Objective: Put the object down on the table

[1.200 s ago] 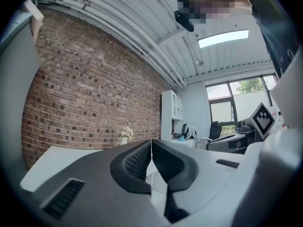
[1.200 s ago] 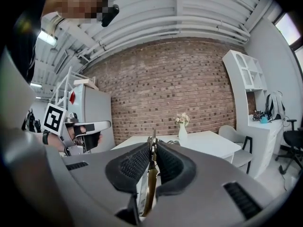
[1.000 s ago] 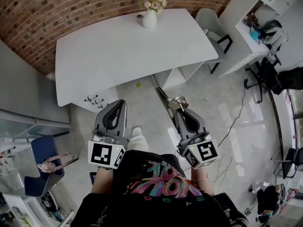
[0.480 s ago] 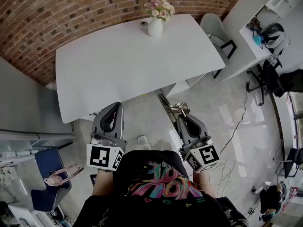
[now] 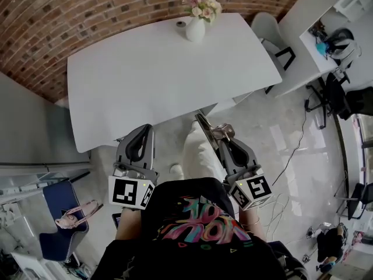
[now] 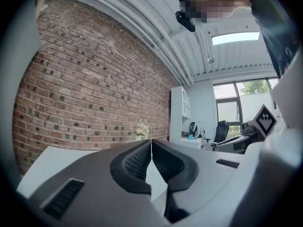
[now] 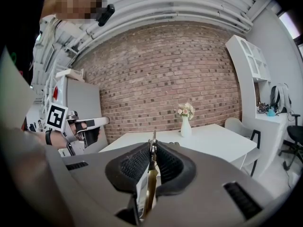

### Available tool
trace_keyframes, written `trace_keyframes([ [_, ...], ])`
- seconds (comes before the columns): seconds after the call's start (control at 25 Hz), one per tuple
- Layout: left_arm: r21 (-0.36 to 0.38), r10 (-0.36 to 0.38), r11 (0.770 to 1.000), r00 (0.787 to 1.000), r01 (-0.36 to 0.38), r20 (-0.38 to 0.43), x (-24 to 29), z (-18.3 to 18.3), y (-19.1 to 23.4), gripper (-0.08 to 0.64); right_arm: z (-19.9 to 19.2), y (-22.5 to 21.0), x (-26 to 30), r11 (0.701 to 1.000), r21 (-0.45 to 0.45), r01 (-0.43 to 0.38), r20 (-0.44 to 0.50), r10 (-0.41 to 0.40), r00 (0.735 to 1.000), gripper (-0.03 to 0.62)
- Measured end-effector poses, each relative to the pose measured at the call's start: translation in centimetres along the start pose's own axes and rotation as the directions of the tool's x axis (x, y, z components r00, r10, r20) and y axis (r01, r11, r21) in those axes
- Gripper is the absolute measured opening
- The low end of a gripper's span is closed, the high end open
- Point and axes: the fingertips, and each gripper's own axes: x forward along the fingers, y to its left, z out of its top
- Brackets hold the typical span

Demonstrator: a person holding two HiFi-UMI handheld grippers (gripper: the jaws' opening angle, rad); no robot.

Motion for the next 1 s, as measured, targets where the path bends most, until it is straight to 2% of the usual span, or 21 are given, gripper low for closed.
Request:
trace_keyframes([
  [0.2,-0.014,0.037,0.999,0.999,-0.038,-0.003,3.1,-0.5,2.0,0.025,0.8,-2.3,3.5,1.000,-0.002,-0.022,-0.012,0.022,1.000,0.057],
  [0.44,-0.024,0.072,0.997,0.997,-0.072,-0.007,9.7,-0.1,5.2,0.025,3.7,-6.3,10.5,0.998,-0.013,-0.062,-0.020,0.062,0.998,0.055],
  [0.8,-0.032,0.187,0.982,0.982,-0.186,0.017,21.2,3.1,9.8,0.026,11.9,-13.1,22.4,0.977,-0.076,-0.200,-0.009,0.200,0.980,0.054],
  [1.0,-0.022,0.227,0.974,0.974,-0.227,0.025,27.3,4.1,10.7,0.026,15.3,-17.2,27.4,0.959,-0.095,-0.266,0.007,0.267,0.964,0.052],
])
